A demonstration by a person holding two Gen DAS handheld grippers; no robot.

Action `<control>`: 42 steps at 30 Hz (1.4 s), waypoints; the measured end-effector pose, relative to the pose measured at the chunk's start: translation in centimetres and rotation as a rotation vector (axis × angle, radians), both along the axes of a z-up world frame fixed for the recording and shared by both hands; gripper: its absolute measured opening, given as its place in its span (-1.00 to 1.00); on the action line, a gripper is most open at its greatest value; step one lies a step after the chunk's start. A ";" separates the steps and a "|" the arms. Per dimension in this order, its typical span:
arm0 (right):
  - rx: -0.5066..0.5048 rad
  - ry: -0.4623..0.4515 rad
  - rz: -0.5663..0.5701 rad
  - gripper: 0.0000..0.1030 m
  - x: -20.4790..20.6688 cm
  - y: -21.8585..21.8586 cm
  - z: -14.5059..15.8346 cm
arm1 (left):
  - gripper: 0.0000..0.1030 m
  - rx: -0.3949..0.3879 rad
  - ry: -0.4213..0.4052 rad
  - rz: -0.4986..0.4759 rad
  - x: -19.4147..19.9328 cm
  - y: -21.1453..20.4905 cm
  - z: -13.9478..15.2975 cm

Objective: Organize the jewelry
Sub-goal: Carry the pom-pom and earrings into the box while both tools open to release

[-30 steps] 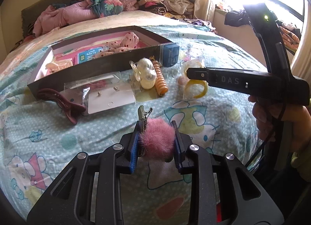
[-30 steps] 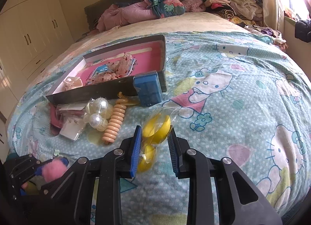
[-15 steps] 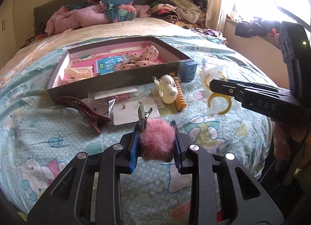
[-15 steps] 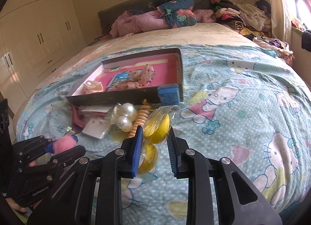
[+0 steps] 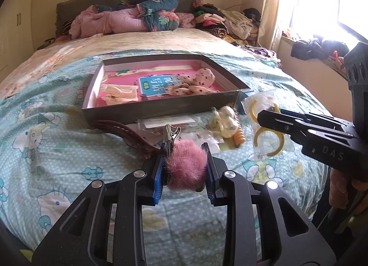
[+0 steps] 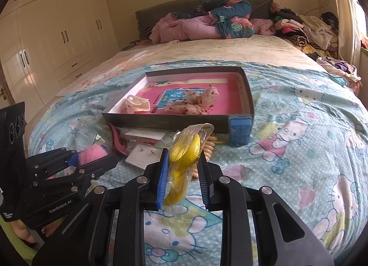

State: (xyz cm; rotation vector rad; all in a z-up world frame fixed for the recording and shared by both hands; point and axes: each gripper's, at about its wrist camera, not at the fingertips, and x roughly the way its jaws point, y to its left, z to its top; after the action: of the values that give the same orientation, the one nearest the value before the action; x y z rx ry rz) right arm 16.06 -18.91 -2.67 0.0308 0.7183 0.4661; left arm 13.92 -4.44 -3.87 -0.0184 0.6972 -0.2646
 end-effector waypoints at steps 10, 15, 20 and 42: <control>0.000 -0.011 0.035 -0.55 1.1 2.0 0.6 | -0.58 -0.026 -0.014 0.076 1.2 2.7 0.4; 0.007 -0.017 0.032 -0.55 2.2 2.4 1.0 | -0.58 -0.027 -0.022 0.096 2.2 3.5 0.7; 0.011 -0.023 0.017 -0.55 3.8 2.4 1.3 | -0.58 -0.030 -0.027 0.107 3.7 3.9 1.1; -0.012 -0.081 -0.078 -0.55 11.1 0.3 3.0 | -0.58 -0.022 -0.032 0.099 10.8 2.6 2.3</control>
State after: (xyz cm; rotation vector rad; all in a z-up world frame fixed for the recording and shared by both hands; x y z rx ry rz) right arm 27.20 -18.65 0.32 0.0283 0.6384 0.3859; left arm 24.70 -1.85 -1.53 -0.0696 0.6592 -0.1776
